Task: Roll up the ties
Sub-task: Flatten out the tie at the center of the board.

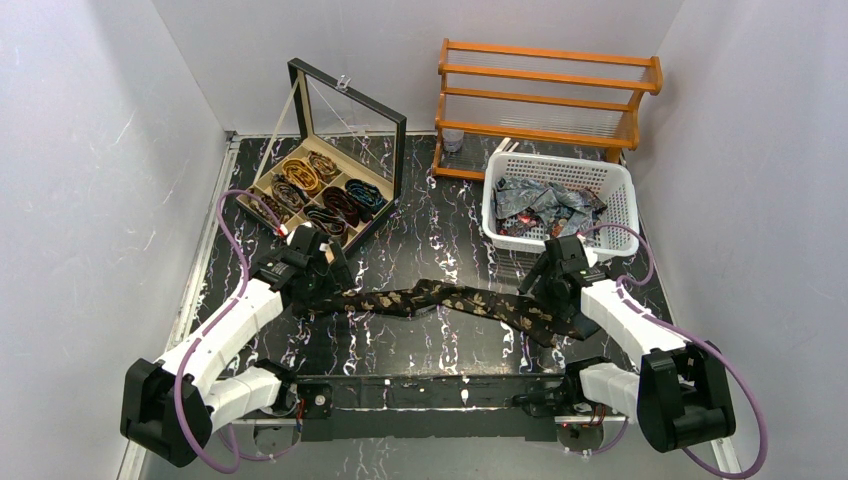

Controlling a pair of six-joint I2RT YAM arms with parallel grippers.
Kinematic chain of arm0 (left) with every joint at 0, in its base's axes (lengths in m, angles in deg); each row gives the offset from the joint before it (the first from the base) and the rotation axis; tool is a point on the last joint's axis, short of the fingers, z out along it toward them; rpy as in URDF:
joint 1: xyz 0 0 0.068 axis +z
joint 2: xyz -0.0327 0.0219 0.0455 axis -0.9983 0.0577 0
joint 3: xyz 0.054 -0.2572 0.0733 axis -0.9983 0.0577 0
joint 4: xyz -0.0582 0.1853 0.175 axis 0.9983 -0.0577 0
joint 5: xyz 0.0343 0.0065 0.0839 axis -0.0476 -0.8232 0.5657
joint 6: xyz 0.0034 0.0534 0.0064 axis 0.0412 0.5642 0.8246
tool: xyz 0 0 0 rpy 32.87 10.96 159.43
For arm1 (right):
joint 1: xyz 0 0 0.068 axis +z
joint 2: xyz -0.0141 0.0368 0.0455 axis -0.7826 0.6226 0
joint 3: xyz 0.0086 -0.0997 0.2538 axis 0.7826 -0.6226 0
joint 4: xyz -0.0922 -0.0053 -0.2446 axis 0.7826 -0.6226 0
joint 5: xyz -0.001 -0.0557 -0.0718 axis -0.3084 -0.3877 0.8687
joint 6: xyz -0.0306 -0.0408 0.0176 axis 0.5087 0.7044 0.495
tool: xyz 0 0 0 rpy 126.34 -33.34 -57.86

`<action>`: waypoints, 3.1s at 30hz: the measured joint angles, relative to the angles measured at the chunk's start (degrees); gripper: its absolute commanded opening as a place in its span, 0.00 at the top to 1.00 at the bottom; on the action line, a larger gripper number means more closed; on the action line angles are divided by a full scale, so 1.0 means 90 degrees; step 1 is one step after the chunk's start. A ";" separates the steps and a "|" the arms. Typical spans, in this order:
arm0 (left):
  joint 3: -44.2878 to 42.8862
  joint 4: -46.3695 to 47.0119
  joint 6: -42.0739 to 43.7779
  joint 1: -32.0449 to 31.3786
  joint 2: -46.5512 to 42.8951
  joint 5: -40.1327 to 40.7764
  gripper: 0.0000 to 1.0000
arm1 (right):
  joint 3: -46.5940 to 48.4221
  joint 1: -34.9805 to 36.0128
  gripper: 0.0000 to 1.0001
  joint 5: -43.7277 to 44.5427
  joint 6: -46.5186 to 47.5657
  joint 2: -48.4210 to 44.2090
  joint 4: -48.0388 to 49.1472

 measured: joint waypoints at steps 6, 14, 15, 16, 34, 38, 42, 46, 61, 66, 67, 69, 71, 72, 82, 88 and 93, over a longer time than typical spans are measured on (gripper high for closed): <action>-0.0022 -0.0223 -0.0019 0.0000 0.0078 0.0432 0.09 | 0.0015 -0.0279 0.12 0.0712 -0.0478 -0.0100 -0.0505; -0.0024 -0.0459 -0.0022 0.0000 0.0413 0.0850 0.08 | 0.0338 -0.0826 0.10 0.1265 -0.0432 -0.0041 -0.1258; -0.0024 -0.0474 -0.0024 0.0000 0.0427 0.0882 0.08 | 0.0379 -0.0831 0.12 0.1265 -0.0398 -0.0063 -0.1294; -0.0024 -0.0486 -0.0034 0.0000 0.0427 0.0913 0.07 | 0.0406 -0.0831 0.14 0.1190 -0.0289 -0.0141 -0.1277; 0.0627 0.0114 -0.0175 0.0012 0.0010 0.1171 0.06 | 0.0651 0.1554 0.02 -0.3058 0.2956 -0.1154 0.1273; 0.0918 0.0257 -0.0185 0.0036 -0.0537 0.1185 0.06 | 0.1197 0.2946 0.01 -0.3317 0.4891 -0.0206 0.1375; 0.1086 0.0299 -0.0359 0.0041 -0.0872 0.1311 0.08 | 0.1863 0.3094 0.01 -0.3322 0.6705 0.1064 0.1418; 0.1294 0.0318 -0.0614 0.0041 -0.1037 0.1384 0.17 | 0.2110 0.3089 0.01 -0.3504 0.8133 0.1936 0.1445; 0.1836 0.0799 -0.0879 0.0041 -0.1353 0.1309 0.44 | 0.2914 0.3096 0.03 -0.4840 0.9811 0.3500 0.1124; 0.1838 0.0996 -0.0843 0.0041 -0.1175 0.1309 0.58 | 0.2909 0.3121 0.26 -0.4864 0.9957 0.3803 0.1328; 0.1838 0.1044 -0.0801 0.0041 -0.1103 0.1307 0.61 | 0.2909 0.3135 0.35 -0.4857 0.9964 0.3859 0.1353; 0.1838 0.1124 -0.0741 0.0041 -0.0979 0.1299 0.68 | 0.2909 0.3150 0.51 -0.4843 0.9950 0.3925 0.1421; 0.1838 0.1180 -0.0658 0.0041 -0.0860 0.1292 0.76 | 0.2909 0.3179 0.64 -0.4845 0.9872 0.3934 0.1474; 0.1838 0.1205 -0.0612 0.0041 -0.0821 0.1287 0.80 | 0.2909 0.3194 0.70 -0.4860 0.9833 0.3934 0.1503; 0.1319 0.0850 -0.0651 0.0041 -0.1027 0.1307 1.00 | 0.3478 0.3356 0.92 -0.6186 0.9770 0.4544 0.0194; 0.0359 -0.0306 -0.1336 0.0051 -0.1158 0.1438 1.00 | 0.4116 0.3546 0.92 -0.7417 1.0489 0.4915 -0.1515; -0.0160 -0.1426 -0.1783 0.0053 -0.1001 0.1460 0.99 | 0.4741 0.3582 0.87 -0.8051 1.1069 0.5336 -0.2771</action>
